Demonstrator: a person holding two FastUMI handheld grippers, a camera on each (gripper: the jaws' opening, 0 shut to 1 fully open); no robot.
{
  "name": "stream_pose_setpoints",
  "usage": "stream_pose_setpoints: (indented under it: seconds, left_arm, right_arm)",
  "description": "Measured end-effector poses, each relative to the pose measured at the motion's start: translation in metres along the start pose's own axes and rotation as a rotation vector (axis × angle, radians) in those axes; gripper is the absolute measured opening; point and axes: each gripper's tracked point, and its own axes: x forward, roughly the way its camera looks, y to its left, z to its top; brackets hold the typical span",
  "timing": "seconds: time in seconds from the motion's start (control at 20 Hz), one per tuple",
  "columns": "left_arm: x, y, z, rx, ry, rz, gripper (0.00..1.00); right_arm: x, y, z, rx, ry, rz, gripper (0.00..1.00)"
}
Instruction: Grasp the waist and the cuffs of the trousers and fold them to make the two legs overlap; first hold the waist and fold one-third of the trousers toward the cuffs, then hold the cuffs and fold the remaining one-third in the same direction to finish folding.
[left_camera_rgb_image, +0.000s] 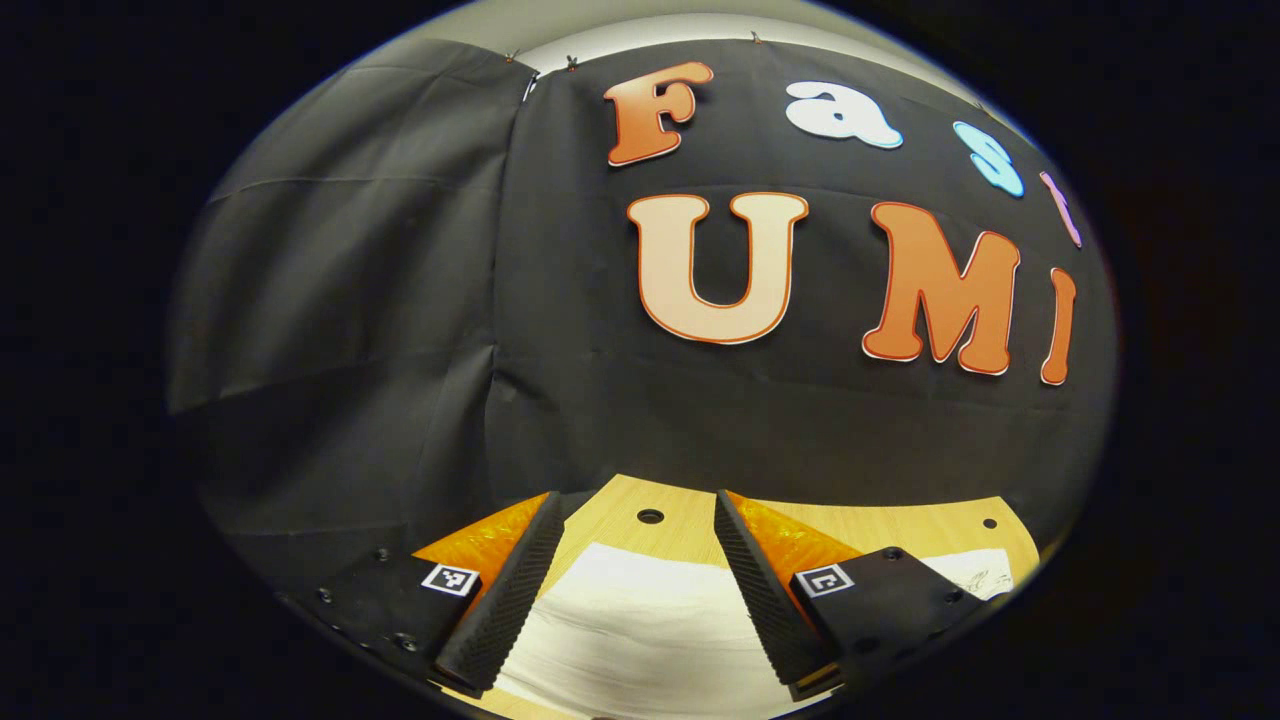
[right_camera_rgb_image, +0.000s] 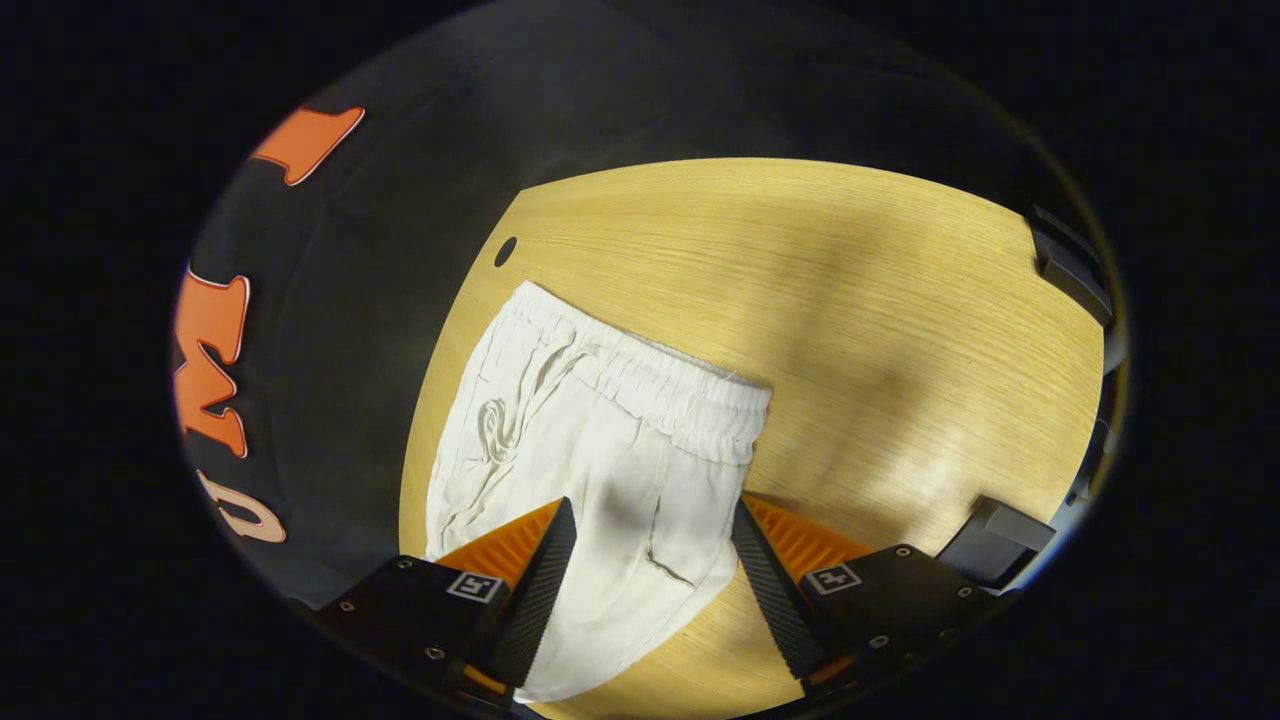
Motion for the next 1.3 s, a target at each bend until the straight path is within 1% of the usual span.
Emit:
stream_pose_setpoints:
  seconds: [0.05, 0.1, 0.15, 0.2, 0.25, 0.3, 0.35, 0.4, 0.45, 0.5, 0.65, 0.85, 0.95, 1.05, 1.1, 1.15, 1.3]
  left_arm:
    - [-0.001, 0.003, -0.001, -0.006, 0.005, 0.005, 0.99]
    - [-0.002, 0.005, -0.005, -0.013, 0.011, 0.008, 0.99]
    - [-0.003, 0.008, -0.007, -0.020, 0.021, 0.008, 0.99]
    - [-0.004, 0.011, -0.012, -0.028, 0.030, 0.013, 0.99]
    - [-0.004, 0.013, -0.015, -0.036, 0.041, 0.017, 0.99]
    - [-0.005, 0.016, -0.021, -0.044, 0.055, 0.022, 0.99]
    - [-0.006, 0.020, -0.025, -0.053, 0.069, 0.028, 0.99]
    - [-0.007, 0.025, -0.030, -0.063, 0.084, 0.034, 0.96]
    - [-0.008, 0.030, -0.035, -0.075, 0.102, 0.041, 0.99]
    - [-0.010, 0.034, -0.043, -0.089, 0.122, 0.049, 0.96]
    - [-0.014, 0.048, -0.066, -0.169, 0.197, 0.068, 0.99]
    - [-0.015, 0.067, -0.113, -0.350, 0.333, 0.117, 0.99]
    - [-0.014, 0.076, -0.150, -0.450, 0.441, 0.169, 1.00]
    - [-0.011, 0.076, -0.182, -0.554, 0.530, 0.205, 1.00]
    - [-0.010, 0.074, -0.198, -0.588, 0.568, 0.226, 1.00]
    - [-0.009, 0.076, -0.208, -0.609, 0.592, 0.247, 1.00]
    - [-0.007, 0.069, -0.234, -0.682, 0.692, 0.277, 1.00]
  right_arm:
    - [0.002, -0.001, -0.002, -0.007, 0.006, -0.002, 0.89]
    - [0.004, -0.002, -0.002, -0.013, 0.014, -0.005, 0.79]
    - [0.006, -0.006, -0.002, -0.018, 0.022, -0.017, 0.73]
    - [0.007, -0.010, -0.003, -0.015, 0.027, -0.030, 0.59]
    - [0.009, -0.013, -0.002, -0.001, 0.032, -0.036, 0.50]
    - [0.010, -0.016, -0.003, 0.016, 0.038, -0.043, 0.30]
    - [0.011, -0.019, -0.003, 0.034, 0.040, -0.048, 0.22]
    - [0.011, -0.019, -0.003, 0.050, 0.042, -0.041, 0.06]
    - [0.011, -0.019, -0.003, 0.052, 0.041, -0.033, 0.01]
    - [0.011, -0.019, -0.004, 0.048, 0.040, -0.031, 0.01]
    - [0.012, -0.019, -0.004, 0.023, 0.044, -0.041, 0.01]
    - [0.011, -0.019, -0.003, -0.011, 0.052, -0.051, 0.01]
    - [0.012, -0.019, -0.003, -0.013, 0.055, -0.052, 0.01]
    - [0.012, -0.019, -0.004, -0.027, 0.053, -0.054, 0.01]
    - [0.012, -0.019, -0.003, -0.040, 0.051, -0.056, 0.01]
    - [0.012, -0.019, -0.003, -0.051, 0.051, -0.061, 0.01]
    - [0.013, -0.019, -0.004, -0.068, 0.051, -0.075, 0.01]
